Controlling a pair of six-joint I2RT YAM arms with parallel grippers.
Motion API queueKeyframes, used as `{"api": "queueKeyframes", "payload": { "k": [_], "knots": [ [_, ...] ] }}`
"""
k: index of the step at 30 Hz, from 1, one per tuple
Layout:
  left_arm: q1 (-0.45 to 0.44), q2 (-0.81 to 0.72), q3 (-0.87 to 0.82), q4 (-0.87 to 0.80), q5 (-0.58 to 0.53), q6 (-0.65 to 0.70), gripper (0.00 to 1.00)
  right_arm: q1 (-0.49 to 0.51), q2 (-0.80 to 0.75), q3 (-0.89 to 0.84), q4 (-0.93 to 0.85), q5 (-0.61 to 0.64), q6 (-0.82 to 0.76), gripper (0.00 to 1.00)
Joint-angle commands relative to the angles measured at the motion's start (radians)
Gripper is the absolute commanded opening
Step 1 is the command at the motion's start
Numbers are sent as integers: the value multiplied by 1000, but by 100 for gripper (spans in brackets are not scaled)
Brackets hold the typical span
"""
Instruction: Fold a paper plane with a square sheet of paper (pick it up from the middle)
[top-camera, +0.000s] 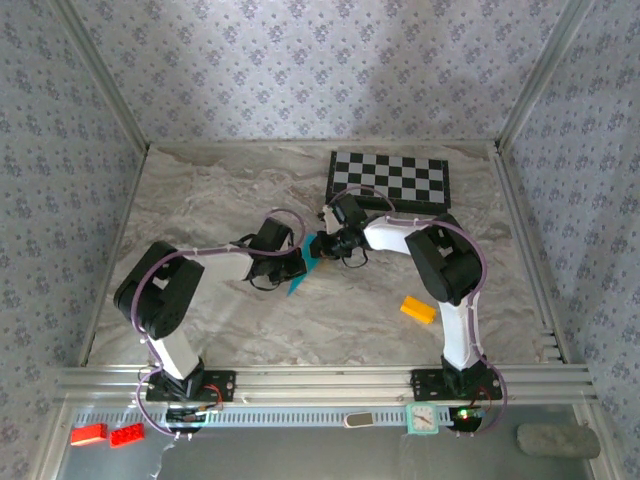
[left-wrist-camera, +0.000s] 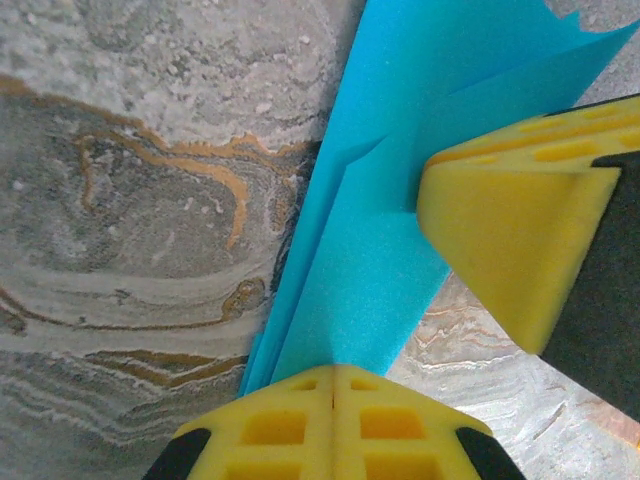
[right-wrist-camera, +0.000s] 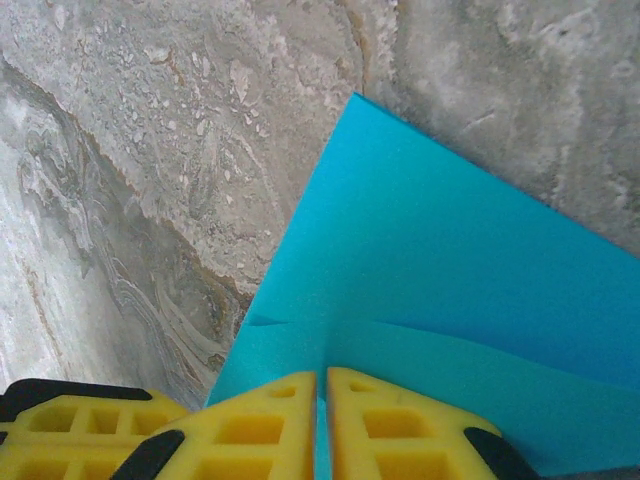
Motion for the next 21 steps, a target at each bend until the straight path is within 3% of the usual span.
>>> {"api": "queueKeyframes", "payload": {
  "k": [1, 5, 12, 16, 21],
  "knots": [
    [-2, 33, -27, -124, -7, 4, 0, -60, 14, -29, -25, 69, 25, 14],
    [-6, 20, -61, -127, -30, -9, 0, -132, 24, -82, 57, 41, 81, 14],
    [-7, 14, -89, -116, -31, -20, 0, -209, 16, -91, 85, 109, 81, 14],
    [-7, 13, -69, -118, -27, -11, 0, -218, -24, -99, 82, 140, 79, 14],
    [-6, 18, -42, -121, -19, -1, 0, -183, -187, -165, 116, 185, 87, 14]
  ]
}}
